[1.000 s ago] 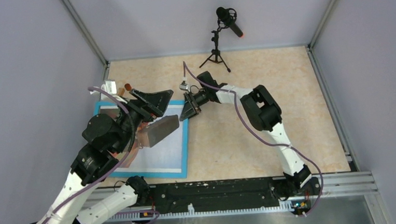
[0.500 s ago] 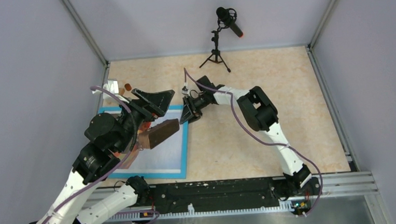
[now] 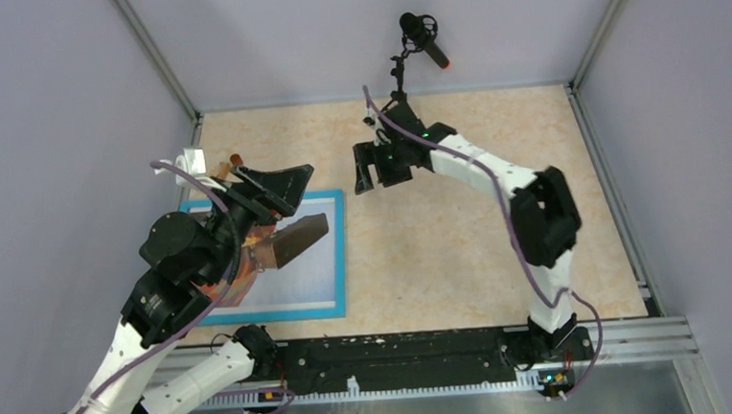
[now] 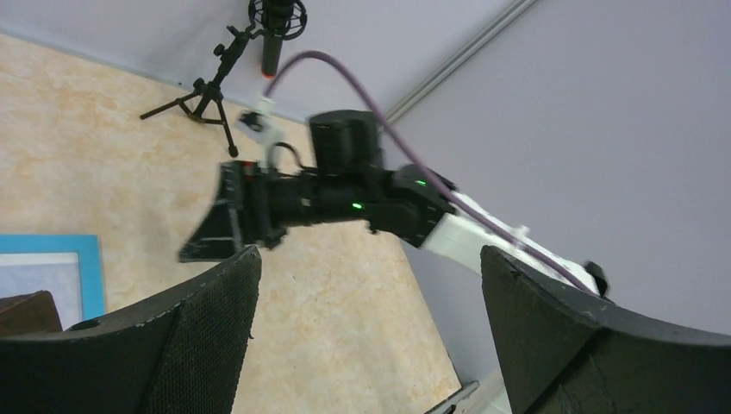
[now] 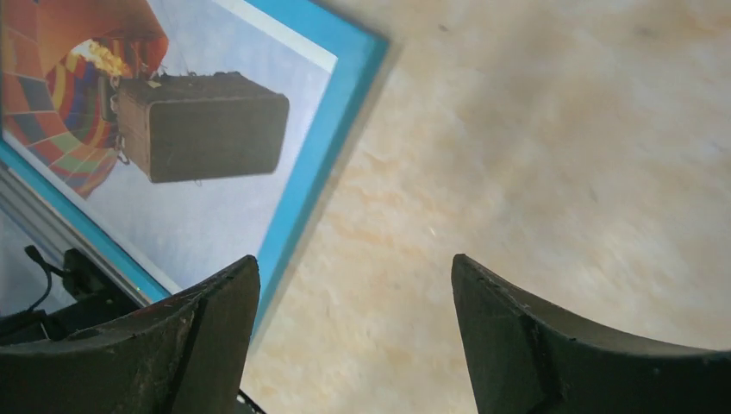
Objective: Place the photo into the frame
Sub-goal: Turn over the photo frame at the center of the board, then reset both arms
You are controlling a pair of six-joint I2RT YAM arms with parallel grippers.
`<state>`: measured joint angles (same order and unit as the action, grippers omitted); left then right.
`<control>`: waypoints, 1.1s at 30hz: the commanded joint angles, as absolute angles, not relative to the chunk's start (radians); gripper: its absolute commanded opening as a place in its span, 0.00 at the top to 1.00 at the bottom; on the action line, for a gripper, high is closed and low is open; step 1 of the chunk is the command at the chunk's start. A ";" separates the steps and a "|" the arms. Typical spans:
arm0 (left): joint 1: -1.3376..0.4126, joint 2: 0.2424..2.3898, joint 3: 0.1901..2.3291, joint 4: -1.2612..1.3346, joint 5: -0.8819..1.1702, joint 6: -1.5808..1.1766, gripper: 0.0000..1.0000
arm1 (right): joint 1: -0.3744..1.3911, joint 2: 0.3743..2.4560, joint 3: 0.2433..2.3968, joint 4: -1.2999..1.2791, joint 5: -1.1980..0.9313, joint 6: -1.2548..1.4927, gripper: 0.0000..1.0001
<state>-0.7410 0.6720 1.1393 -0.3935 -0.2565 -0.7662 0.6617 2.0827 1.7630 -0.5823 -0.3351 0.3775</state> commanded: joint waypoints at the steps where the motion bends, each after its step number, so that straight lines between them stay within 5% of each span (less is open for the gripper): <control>1: -0.740 0.666 1.219 -0.413 -0.277 -0.712 0.02 | 0.665 1.688 1.586 -0.677 -0.050 0.324 0.18; 5: -0.740 0.659 1.260 -0.430 -0.272 -0.671 0.02 | 0.668 1.346 1.414 -0.717 -0.027 0.330 0.02; 15: -0.740 0.642 1.361 -0.516 -0.269 -0.609 0.02 | 0.668 0.836 1.416 -0.932 0.052 0.387 0.01; 33: -0.739 0.590 1.441 -0.606 -0.247 -0.604 0.02 | 0.668 0.560 1.483 -0.951 0.043 0.460 0.01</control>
